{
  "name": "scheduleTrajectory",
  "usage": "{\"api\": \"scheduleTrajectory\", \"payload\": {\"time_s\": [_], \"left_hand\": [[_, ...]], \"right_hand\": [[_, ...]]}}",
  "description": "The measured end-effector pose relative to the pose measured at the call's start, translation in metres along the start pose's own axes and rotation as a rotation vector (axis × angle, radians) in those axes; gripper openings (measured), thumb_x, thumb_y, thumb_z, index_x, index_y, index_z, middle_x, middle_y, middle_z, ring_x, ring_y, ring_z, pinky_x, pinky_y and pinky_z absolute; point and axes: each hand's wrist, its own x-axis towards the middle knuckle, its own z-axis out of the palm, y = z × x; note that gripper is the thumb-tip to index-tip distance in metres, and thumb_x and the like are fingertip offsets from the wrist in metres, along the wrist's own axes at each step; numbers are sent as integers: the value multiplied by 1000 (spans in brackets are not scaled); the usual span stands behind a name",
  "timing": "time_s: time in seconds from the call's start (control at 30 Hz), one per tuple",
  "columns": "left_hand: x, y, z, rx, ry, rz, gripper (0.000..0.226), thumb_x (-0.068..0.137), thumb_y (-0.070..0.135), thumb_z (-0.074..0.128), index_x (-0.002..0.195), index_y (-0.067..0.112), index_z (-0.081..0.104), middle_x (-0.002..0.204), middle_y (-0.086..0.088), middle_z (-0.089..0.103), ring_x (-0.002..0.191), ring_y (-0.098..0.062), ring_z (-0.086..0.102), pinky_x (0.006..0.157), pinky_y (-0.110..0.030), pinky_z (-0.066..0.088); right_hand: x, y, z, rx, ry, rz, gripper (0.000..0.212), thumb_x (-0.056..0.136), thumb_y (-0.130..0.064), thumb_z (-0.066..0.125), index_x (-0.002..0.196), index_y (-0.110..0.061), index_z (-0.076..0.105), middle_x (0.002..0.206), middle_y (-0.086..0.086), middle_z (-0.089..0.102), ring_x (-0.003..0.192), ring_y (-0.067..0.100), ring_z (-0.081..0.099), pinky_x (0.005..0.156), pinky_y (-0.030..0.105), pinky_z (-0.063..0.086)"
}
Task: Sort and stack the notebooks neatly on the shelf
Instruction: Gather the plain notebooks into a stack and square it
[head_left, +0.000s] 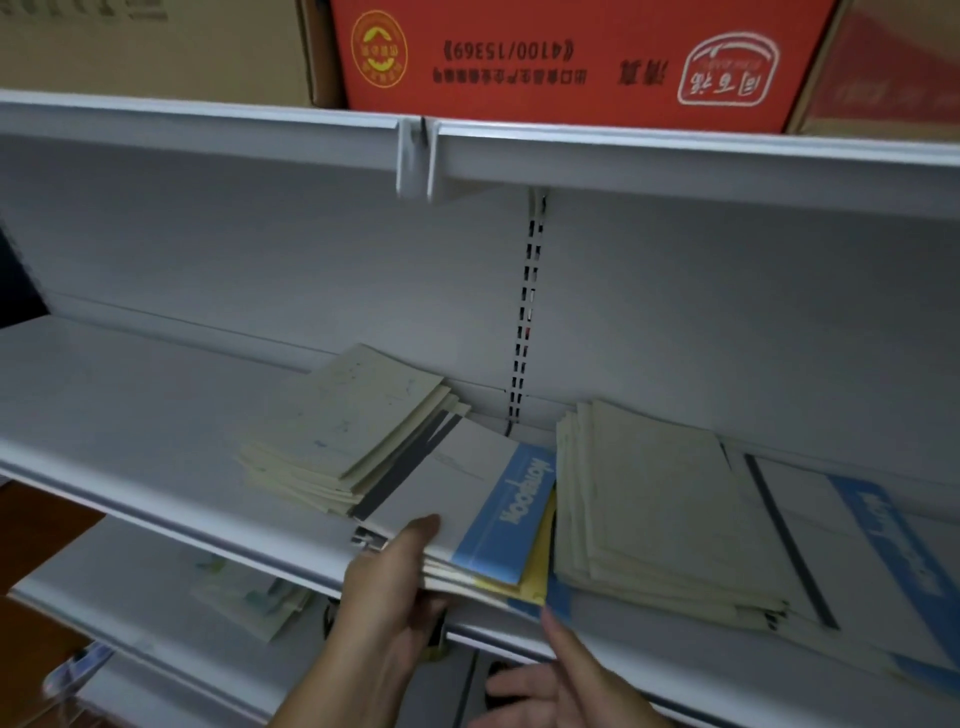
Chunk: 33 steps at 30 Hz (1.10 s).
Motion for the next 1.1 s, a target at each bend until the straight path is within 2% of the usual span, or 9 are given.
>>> {"api": "scheduleTrajectory", "payload": {"time_s": [0.13, 0.23, 0.33, 0.47, 0.67, 0.77, 0.87, 0.97, 1.1], "left_hand": [[-18, -6, -23, 46, 30, -6, 19, 74, 13, 69, 86, 0, 63, 77, -19, 64, 64, -30, 60, 50, -30, 51], [-38, -8, -43, 48, 53, -9, 9, 72, 7, 71, 77, 1, 66, 59, -13, 70, 67, -30, 63, 48, -34, 57], [-45, -10, -57, 78, 17, 5, 7, 62, 7, 77, 65, 5, 71, 78, -13, 70, 74, -30, 65, 68, -39, 55], [-44, -2, -69, 89, -90, -3, 15, 77, 4, 63, 91, 5, 67, 71, -13, 76, 68, -34, 71, 59, -42, 59], [-41, 31, -116, -12, -297, -136, 63, 77, 62, 51, 109, 11, 70, 101, -16, 74, 89, -35, 71, 88, -53, 48], [-39, 27, -107, 153, -271, -151, 55, 78, 55, 46, 82, 5, 69, 67, -15, 75, 55, -25, 72, 48, -33, 59], [-50, 16, -100, 268, -306, -123, 53, 44, 36, 91, 79, 3, 70, 64, -16, 74, 52, -27, 70, 40, -28, 54], [-54, 1, -99, 262, -284, -145, 94, 2, 17, 94, 90, 0, 67, 72, -24, 73, 57, -35, 70, 44, -35, 56], [-65, -27, -100, 121, -399, -100, 85, 18, 12, 90, 101, 5, 71, 93, -26, 72, 77, -41, 70, 60, -43, 60]], "right_hand": [[13, 4, -4, 392, -202, -35, 100, 50, -48, 74, 136, -9, 43, 130, 36, 49, 93, 52, 62, 66, 53, 56], [5, -5, 0, 446, -370, -58, 105, 28, -5, 96, 125, -11, 55, 129, 33, 53, 117, 49, 51, 101, 58, 37], [7, -6, 7, 42, -174, -133, 47, 54, -11, 88, 93, -2, 64, 83, 14, 76, 77, 27, 73, 73, 31, 58], [24, 9, 23, -103, 9, -265, 82, 21, -17, 95, 98, -6, 68, 93, 12, 76, 89, 32, 71, 94, 44, 51], [26, 28, 23, -25, -74, -243, 47, 61, -1, 82, 104, -12, 65, 102, 12, 74, 95, 32, 68, 91, 45, 50], [22, 45, 15, -116, -143, -277, 87, 32, -20, 95, 112, -20, 62, 108, 4, 73, 104, 29, 65, 98, 45, 46], [21, 52, 1, -187, -194, -285, 118, 4, -36, 95, 115, -24, 59, 111, 1, 72, 107, 27, 64, 103, 45, 44], [10, 47, -10, -302, -301, -308, 126, 11, -39, 94, 128, -28, 49, 115, -6, 70, 105, 17, 66, 94, 34, 50], [-9, 48, -15, -494, -373, -351, 103, 49, -24, 84, 137, -37, 33, 122, -16, 63, 111, 7, 62, 94, 26, 49]]}}
